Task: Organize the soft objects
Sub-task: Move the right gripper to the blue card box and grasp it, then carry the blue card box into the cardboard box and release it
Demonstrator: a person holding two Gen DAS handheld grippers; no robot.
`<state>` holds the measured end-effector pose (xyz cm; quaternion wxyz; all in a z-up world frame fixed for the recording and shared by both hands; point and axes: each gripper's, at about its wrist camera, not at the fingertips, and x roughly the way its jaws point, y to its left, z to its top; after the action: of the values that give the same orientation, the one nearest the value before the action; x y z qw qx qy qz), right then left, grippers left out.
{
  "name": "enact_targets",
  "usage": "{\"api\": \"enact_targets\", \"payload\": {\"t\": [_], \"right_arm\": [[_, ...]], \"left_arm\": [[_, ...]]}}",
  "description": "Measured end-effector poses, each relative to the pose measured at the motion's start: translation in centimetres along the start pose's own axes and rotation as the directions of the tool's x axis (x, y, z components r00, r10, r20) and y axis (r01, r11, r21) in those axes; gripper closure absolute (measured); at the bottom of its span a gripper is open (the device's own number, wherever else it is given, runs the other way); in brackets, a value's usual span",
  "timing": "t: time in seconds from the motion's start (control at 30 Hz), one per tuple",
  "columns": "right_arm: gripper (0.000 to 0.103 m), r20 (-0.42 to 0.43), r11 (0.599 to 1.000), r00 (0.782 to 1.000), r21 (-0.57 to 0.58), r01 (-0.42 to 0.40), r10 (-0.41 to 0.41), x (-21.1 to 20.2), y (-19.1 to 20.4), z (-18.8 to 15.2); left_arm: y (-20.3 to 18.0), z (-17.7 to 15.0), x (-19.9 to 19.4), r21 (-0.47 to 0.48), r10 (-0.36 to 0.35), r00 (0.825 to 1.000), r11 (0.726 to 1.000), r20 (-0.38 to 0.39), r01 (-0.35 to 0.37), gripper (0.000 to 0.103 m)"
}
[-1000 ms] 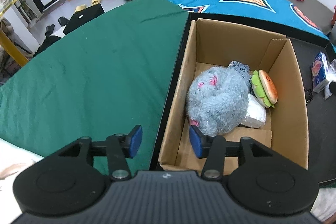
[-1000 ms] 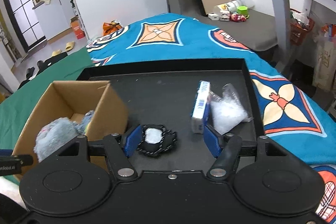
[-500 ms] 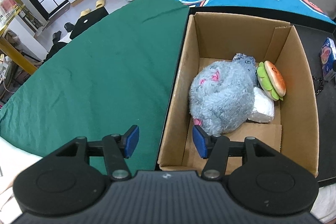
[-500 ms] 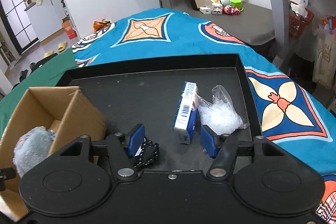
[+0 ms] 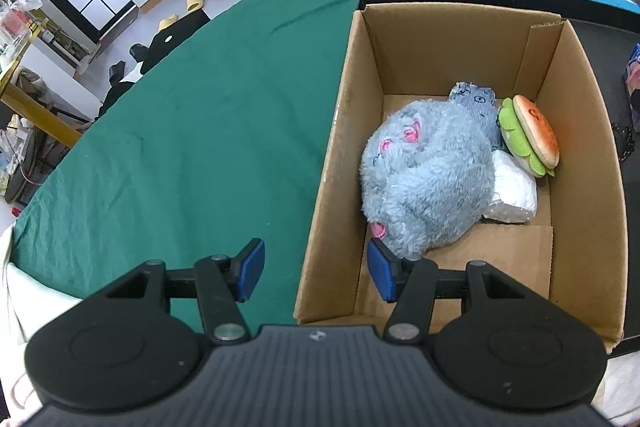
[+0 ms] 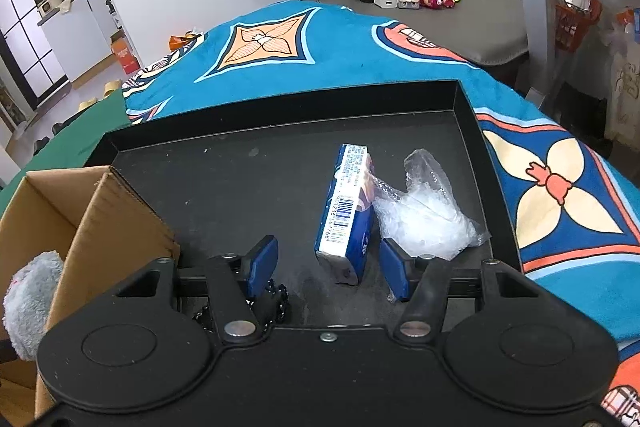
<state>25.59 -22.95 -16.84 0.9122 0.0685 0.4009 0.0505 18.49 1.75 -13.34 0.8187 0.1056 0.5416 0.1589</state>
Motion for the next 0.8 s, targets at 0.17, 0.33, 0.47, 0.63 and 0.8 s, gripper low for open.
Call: {"api": "enact_targets", "payload": {"t": [0.17,0.33,0.47,0.63,0.8], "right_arm": [[0.078,-0.01,1.0,1.0,0.001,-0.006,0.006,0.8,-0.1,-0.2],[0.082,-0.015,1.0,1.0,-0.003,-0.008,0.008,0.9,-0.5,-0.3],[0.083,-0.015,1.0,1.0,0.0,-0.002,0.002,0.4,-0.8,-0.4],[0.084,-0.018,1.0,1.0,-0.005,0.001,-0.001,-0.5,-0.9,-0.6],[0.084,-0.012,1.0,1.0,-0.016,-0.001,0.0,-1.5,-0.7,-0.6]], "left_arm": [[-0.1,0.0,0.0,0.004,0.008,1.0,1.0,-0.002,-0.008,0.048],[-0.1,0.1,0.1,0.003,0.008,1.0,1.0,-0.008,-0.008,0.048],[-0.1,0.1,0.0,0.0,0.007,1.0,1.0,-0.003,-0.007,0.048],[0.2,0.0,-0.2,-0.008,-0.004,1.0,1.0,0.005,0.004,0.048],[0.6,-0.2,-0.6,-0.02,-0.019,1.0,1.0,0.017,0.02,0.048]]}}
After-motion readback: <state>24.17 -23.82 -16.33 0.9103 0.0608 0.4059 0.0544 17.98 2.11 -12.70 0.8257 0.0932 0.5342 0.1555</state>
